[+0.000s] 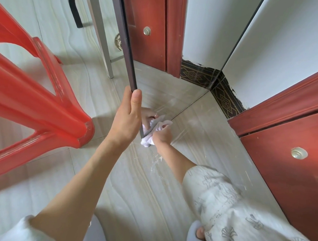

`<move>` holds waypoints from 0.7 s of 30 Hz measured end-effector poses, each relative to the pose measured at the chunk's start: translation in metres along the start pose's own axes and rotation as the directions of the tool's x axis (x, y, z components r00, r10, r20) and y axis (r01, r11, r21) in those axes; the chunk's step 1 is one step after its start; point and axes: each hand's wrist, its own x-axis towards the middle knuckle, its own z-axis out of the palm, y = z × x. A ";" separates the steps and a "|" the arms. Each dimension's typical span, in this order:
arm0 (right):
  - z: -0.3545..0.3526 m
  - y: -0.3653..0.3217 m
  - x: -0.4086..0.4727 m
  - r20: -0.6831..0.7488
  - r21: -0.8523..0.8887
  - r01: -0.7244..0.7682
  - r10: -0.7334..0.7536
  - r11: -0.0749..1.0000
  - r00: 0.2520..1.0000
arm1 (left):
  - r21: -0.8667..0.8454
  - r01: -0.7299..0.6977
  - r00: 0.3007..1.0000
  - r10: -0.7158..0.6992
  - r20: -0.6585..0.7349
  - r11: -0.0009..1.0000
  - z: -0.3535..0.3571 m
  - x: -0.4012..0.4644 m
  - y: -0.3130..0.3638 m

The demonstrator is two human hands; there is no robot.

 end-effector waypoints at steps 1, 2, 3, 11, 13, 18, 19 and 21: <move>-0.004 -0.002 0.002 -0.022 0.009 0.020 -0.020 1.000 1.000 | 0.002 -0.002 1.000 0.002 -0.007 1.000 0.000 0.001 -0.004; -0.010 -0.004 0.006 -0.050 0.027 0.052 -0.051 0.998 0.997 | 0.005 0.002 1.000 -0.002 -0.010 1.000 0.000 0.003 -0.007; -0.018 -0.009 0.009 -0.080 0.045 0.089 -0.085 0.995 0.993 | 0.015 0.006 1.000 -0.006 -0.010 1.000 0.000 0.004 -0.010; -0.076 -0.045 0.035 -0.237 0.026 0.150 -0.140 0.988 0.961 | 0.080 -0.036 0.998 0.041 -0.057 0.996 0.001 0.003 -0.008; -0.080 -0.032 0.026 -0.147 -0.161 0.147 -0.171 0.976 0.974 | 0.076 -0.038 0.996 0.044 -0.082 0.996 0.003 0.002 -0.009; -0.039 -0.005 -0.004 0.024 -0.303 0.271 -0.277 0.914 0.961 | 0.052 -0.027 0.986 0.035 -0.162 0.998 0.010 0.002 -0.009; -0.029 -0.004 -0.009 0.079 -0.281 0.339 -0.330 0.898 0.941 | 0.048 -0.035 0.982 0.043 -0.184 0.998 0.012 0.002 -0.007; -0.021 -0.007 -0.013 0.098 -0.209 0.408 -0.397 0.889 0.913 | 0.041 -0.040 0.976 0.048 -0.211 0.998 0.014 0.001 -0.006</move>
